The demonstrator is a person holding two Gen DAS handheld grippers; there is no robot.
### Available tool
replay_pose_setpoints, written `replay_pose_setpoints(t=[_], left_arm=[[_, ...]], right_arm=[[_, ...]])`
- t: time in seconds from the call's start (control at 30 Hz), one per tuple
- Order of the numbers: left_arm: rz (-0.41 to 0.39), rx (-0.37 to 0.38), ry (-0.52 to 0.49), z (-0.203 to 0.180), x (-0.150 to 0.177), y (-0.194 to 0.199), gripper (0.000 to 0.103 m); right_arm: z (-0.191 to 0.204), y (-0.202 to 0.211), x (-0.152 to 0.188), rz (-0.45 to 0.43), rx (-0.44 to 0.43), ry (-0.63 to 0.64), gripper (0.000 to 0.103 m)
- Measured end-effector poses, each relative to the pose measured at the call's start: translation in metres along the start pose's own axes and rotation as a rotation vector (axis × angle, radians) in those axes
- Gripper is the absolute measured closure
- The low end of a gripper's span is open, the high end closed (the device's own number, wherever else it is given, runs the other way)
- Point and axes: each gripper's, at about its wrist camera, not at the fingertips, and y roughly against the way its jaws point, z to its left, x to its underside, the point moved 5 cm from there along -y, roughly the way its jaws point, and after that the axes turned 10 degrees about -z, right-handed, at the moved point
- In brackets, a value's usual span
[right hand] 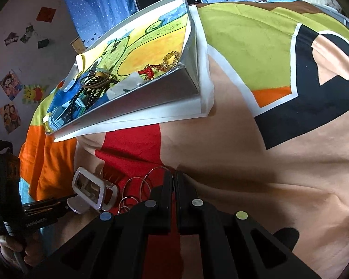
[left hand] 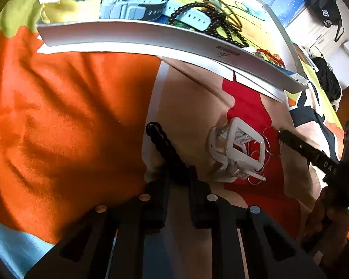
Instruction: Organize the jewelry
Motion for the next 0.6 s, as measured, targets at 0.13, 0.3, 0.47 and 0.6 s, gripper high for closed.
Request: replay_pose_setpoints(t=[0.13, 0.3, 0.47, 0.6], left_arm=[[-0.017, -0.016, 0.000, -0.002, 0.001, 0.007, 0.090], [-0.038, -0.032, 0.020, -0.005, 0.003, 0.022, 0.091], [-0.067, -0.058, 0.027, -0.013, 0.005, 0.040, 0.091], [-0.095, -0.075, 0.016, -0.021, 0.003, 0.055, 0.091]], right_arm=[[-0.003, 0.006, -0.004, -0.030, 0.017, -0.004, 0.100], [-0.005, 0.021, -0.014, -0.088, 0.018, -0.011, 0.100], [0.000, 0.043, -0.023, -0.161, 0.002, 0.005, 0.100], [0.005, 0.065, -0.031, -0.231, -0.028, 0.017, 0.100]])
